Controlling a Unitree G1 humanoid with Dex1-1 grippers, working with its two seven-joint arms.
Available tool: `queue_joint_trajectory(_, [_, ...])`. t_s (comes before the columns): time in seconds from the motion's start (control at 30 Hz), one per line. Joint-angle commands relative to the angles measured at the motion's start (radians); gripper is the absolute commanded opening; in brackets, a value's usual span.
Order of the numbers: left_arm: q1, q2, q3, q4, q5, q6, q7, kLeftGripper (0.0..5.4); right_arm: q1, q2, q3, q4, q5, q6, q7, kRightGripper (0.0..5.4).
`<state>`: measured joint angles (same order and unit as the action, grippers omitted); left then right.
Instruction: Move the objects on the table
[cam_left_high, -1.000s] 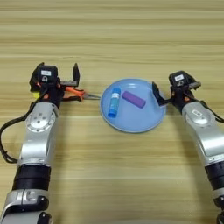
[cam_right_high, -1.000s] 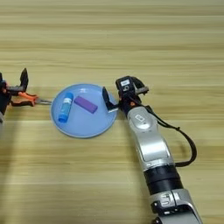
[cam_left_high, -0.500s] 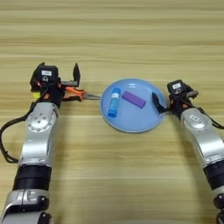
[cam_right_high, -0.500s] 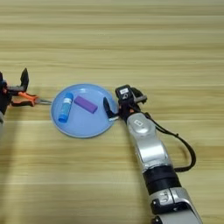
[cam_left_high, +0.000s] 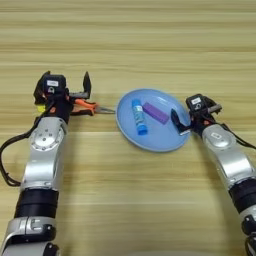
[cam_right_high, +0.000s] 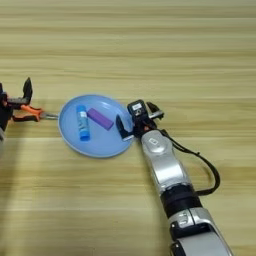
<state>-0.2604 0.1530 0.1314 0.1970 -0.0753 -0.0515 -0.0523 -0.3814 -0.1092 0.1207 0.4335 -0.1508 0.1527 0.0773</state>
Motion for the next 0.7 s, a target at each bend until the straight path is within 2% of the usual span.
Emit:
queue_joint_trajectory(0.03, [0.007, 0.003, 0.000, -0.014, 0.009, 0.015, 0.006, 5.40, -0.004, -0.011, 0.006, 0.034, -0.030, 0.009, -0.025, 5.38])
queue_joint_trajectory(0.4, [0.011, 0.003, 0.002, -0.018, 0.006, 0.017, 0.005, 5.40, 0.009, -0.037, -0.011, 0.002, -0.041, 0.012, -0.037, 5.38])
queue_joint_trajectory(0.7, [0.009, 0.003, 0.005, -0.018, 0.006, 0.017, 0.006, 5.40, 0.044, -0.100, -0.037, -0.013, -0.054, 0.021, -0.037, 5.38])
